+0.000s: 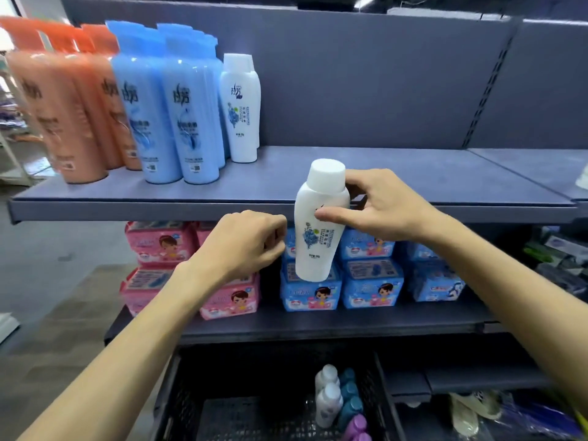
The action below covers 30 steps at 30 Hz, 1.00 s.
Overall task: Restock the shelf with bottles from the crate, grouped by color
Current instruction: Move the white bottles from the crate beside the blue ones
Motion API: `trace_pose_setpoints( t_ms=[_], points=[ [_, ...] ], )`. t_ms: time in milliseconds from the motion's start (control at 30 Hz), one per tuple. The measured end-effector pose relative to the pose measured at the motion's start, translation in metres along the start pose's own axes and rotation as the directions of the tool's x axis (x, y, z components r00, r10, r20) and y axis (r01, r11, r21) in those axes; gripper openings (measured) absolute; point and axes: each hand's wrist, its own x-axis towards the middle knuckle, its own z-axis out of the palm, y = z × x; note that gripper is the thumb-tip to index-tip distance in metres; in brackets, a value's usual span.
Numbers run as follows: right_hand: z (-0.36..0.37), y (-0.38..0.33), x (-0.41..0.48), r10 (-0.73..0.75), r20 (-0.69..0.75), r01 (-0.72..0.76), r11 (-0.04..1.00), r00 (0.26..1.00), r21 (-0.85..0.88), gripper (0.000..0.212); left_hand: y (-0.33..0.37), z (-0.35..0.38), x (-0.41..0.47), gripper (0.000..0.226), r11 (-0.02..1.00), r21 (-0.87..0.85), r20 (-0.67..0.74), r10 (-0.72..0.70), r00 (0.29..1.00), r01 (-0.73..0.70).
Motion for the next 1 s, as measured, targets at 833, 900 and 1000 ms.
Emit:
trace_pose_setpoints(
  t_ms=[833, 900, 1000],
  points=[
    [-0.058, -0.049, 0.111, -0.113, -0.085, 0.104, 0.989, 0.99, -0.103, 0.038, -0.033, -0.097, 0.063, 0.021, 0.942, 0.214, -0.314, -0.184, 0.931, 0.258],
    [-0.055, -0.045, 0.118, -0.1, -0.096, 0.092, 0.992, 0.99, -0.084, 0.033, -0.034, -0.094, 0.063, 0.021, 0.94, 0.213, -0.301, -0.196, 0.933, 0.267],
    [-0.045, -0.036, 0.128, -0.066, -0.087, 0.06, 0.996, 0.994, -0.071, 0.034, -0.037, -0.089, 0.061, 0.023, 0.937, 0.21, -0.29, -0.211, 0.933, 0.278]
  ],
)
